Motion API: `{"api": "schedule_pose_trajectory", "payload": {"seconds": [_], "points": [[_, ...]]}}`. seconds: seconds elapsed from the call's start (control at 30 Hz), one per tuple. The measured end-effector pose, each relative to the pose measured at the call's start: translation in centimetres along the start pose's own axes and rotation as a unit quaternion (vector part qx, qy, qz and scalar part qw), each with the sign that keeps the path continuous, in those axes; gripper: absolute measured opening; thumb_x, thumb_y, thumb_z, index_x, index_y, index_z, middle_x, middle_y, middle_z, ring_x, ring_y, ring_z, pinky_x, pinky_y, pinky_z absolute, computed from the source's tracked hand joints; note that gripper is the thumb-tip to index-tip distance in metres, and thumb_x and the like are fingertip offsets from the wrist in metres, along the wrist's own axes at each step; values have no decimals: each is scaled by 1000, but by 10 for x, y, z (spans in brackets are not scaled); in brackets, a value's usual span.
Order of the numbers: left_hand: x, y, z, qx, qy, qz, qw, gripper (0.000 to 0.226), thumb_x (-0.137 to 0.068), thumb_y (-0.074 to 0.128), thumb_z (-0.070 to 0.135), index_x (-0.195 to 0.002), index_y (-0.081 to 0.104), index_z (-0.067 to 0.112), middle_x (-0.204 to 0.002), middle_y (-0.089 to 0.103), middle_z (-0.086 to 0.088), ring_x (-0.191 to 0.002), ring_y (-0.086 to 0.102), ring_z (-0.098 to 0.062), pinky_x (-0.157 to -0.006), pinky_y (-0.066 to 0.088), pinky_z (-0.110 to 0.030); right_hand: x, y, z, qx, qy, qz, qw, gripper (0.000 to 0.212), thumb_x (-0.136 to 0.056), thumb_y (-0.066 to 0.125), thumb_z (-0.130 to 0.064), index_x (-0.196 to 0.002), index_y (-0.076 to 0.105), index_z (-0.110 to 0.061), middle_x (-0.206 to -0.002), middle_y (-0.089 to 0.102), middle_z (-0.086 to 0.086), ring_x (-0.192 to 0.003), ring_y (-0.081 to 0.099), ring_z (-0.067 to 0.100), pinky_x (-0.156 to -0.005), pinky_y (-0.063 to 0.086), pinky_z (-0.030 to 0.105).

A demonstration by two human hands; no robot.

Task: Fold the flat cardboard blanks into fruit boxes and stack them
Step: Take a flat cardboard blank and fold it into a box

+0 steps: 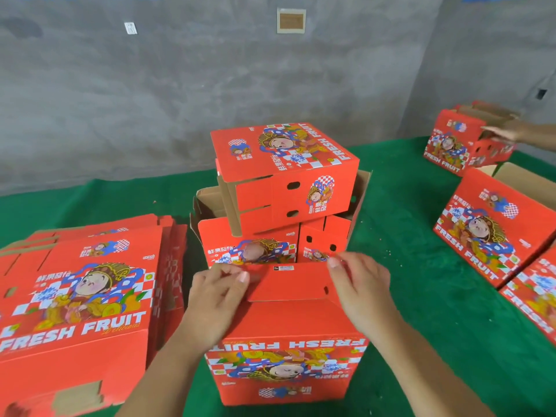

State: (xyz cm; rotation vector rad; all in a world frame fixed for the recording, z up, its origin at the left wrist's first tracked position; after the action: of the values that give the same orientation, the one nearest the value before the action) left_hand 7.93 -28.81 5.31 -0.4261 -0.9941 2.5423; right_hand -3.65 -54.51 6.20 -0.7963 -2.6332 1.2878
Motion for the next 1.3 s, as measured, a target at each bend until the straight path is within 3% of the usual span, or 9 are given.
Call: {"api": "schedule_pose_trajectory", "payload": {"seconds": [0.07, 0.2, 0.37, 0.5, 0.87, 1.03, 1.1, 1.2, 1.3], "points": [[1, 2, 3, -151, -2, 7, 989, 51, -96, 50, 67, -142, 54, 44, -143, 44, 4, -139, 37, -27, -118, 27, -42, -2, 23, 8, 60, 40, -139, 988, 69, -91, 43, -77, -153, 27, -52, -168, 10, -7, -153, 23, 31, -122, 26, 48], [-1, 10, -6, -104, -114, -60, 986, 96, -88, 69, 59, -161, 9, 45, -162, 15, -5, -142, 41, -34, -112, 42, -49, -11, 27, 7, 86, 81, -158, 980, 79, -81, 69, -71, -142, 25, -48, -139, 25, -4, -110, 64, 31, -92, 53, 47], [-4, 2, -14, 38, -124, 11, 991, 79, -85, 81, 39, -153, 41, 36, -144, 49, -1, -125, 59, -26, -105, 50, -46, -10, 28, 0, 162, 77, -115, 977, 80, -83, 63, -75, -144, 23, -41, -134, 28, 0, -107, 64, 36, -84, 52, 45], [15, 7, -22, 386, -200, 28, 900, 31, -94, 72, 29, -118, 64, 46, -92, 78, 16, -81, 76, -8, -68, 59, -20, 8, 22, 17, 15, 81, -164, 983, 89, -75, 64, -77, -147, 21, -49, -138, 20, -8, -113, 62, 28, -95, 50, 41], [32, 14, -15, 408, -214, 11, 887, 45, -93, 73, 29, -131, 55, 47, -122, 71, -7, -104, 73, -34, -90, 59, -57, 26, 16, 2, 217, 67, -117, 967, 92, -76, 72, -74, -143, 24, -33, -129, 24, 4, -105, 62, 36, -77, 48, 43], [40, 13, -12, 487, -215, 20, 846, 26, -95, 70, 30, -119, 61, 35, -102, 78, 2, -80, 76, -16, -61, 60, -33, 24, 3, 12, -136, 146, -147, 969, 86, -85, 48, -85, -156, 27, -42, -151, 24, -8, -141, 41, 22, -117, 31, 42], [39, 8, -11, 490, -202, 35, 847, 24, -87, 74, 42, -108, 67, 34, -99, 77, 1, -77, 73, -14, -69, 58, -34, 20, -10, 16, -263, 196, -83, 941, 79, -85, 55, -79, -151, 43, -37, -146, 42, -6, -135, 46, 18, -118, 32, 43], [33, 7, -8, 605, -178, 83, 772, 25, -85, 64, 39, -104, 70, 24, -125, 72, -11, -107, 70, -23, -96, 51, -42, 23, -18, 28, -437, 258, -23, 861, 37, -88, 61, -65, -98, 79, -33, -104, 78, 4, -96, 75, 24, -92, 57, 43], [32, 18, -25, 604, -202, 145, 757, 22, -100, 55, 23, -119, 65, 21, -133, 68, -10, -105, 73, -11, -82, 59, -26, 41, 0, 44, -397, 290, -76, 868, 41, -91, 61, -61, -110, 77, -29, -111, 78, 2, -106, 73, 25, -103, 52, 47]]}}
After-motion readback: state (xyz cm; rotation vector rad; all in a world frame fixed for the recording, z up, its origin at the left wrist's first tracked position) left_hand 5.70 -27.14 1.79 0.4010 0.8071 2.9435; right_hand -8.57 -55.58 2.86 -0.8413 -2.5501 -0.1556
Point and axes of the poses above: each hand's wrist, its own x-axis away from the middle knuckle, its own y-axis out of the palm, z = x × y, the point moved 7 cm from there along -x, towards the middle knuckle
